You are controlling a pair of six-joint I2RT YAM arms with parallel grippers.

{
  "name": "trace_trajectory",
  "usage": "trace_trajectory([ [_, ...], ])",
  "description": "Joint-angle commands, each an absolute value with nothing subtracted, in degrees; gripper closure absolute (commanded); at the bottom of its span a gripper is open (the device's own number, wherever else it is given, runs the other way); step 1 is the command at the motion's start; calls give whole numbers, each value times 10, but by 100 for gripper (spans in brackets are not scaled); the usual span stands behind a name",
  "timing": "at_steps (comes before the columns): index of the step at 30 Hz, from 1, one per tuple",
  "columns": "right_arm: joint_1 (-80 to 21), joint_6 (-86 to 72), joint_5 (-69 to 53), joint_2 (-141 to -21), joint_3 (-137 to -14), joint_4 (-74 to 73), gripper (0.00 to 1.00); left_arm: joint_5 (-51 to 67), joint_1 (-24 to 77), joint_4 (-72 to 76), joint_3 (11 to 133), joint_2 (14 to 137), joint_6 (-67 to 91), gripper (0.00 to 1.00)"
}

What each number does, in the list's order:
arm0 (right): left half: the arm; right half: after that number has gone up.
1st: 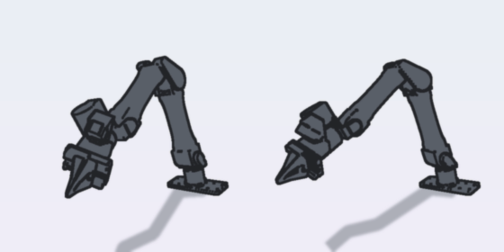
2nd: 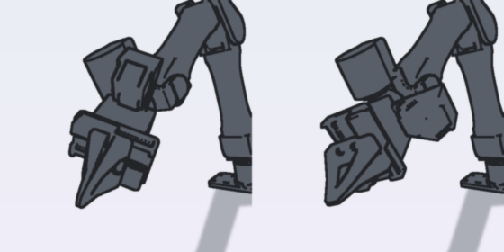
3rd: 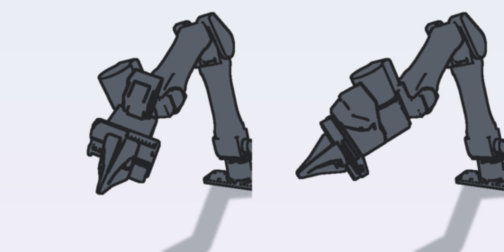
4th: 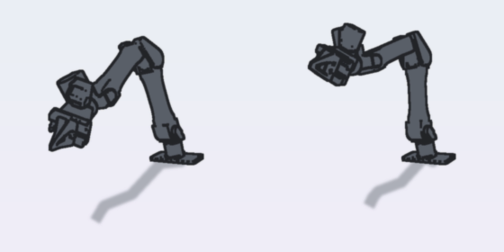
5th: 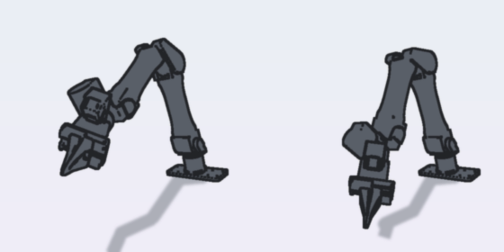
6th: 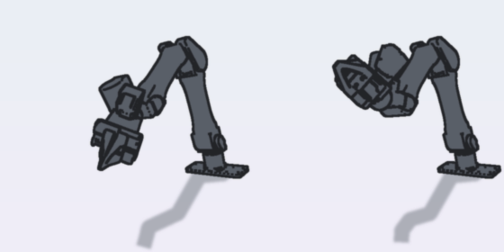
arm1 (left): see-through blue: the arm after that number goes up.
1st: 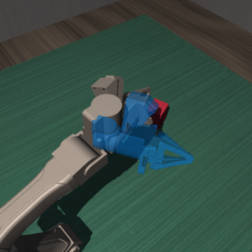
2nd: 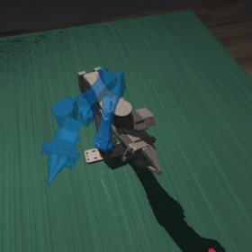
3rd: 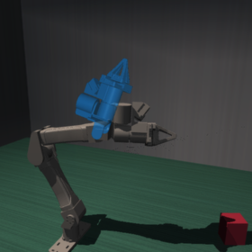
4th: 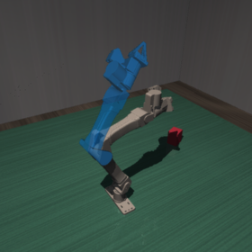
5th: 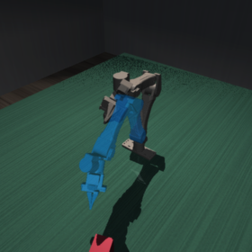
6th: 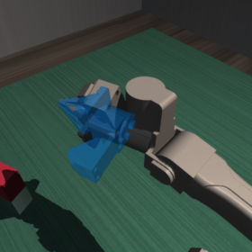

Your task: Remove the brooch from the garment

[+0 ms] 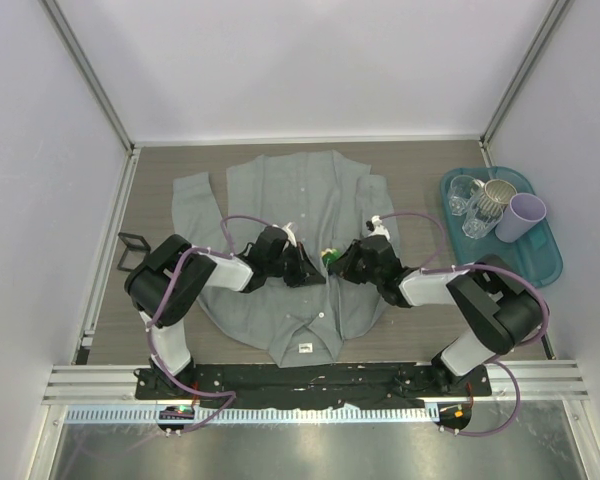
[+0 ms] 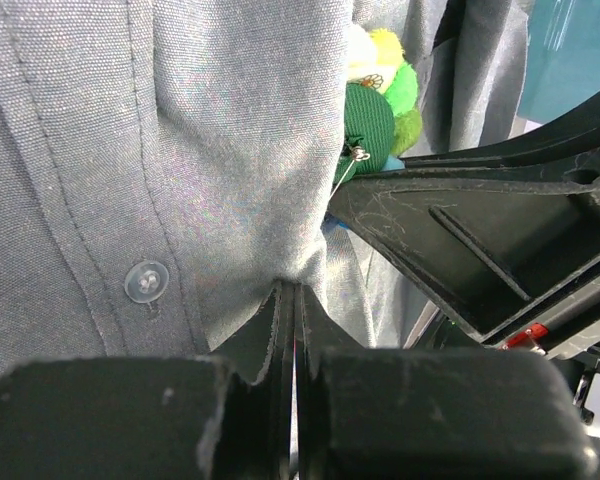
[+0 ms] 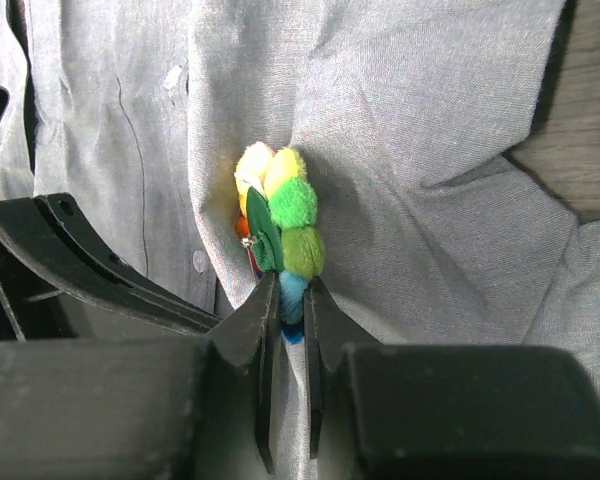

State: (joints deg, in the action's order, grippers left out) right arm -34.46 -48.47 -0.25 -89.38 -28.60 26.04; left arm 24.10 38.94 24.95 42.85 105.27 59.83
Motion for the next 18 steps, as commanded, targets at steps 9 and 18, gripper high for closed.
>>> trace_trajectory([
  [9, -348, -460, -34, -911, -251, 390, 99, 265, 372, 217, 448, 983, 575, 74],
  [18, -347, -464, -45, -917, -248, 413, 99, 225, 345, 42, 536, 978, 450, 63],
])
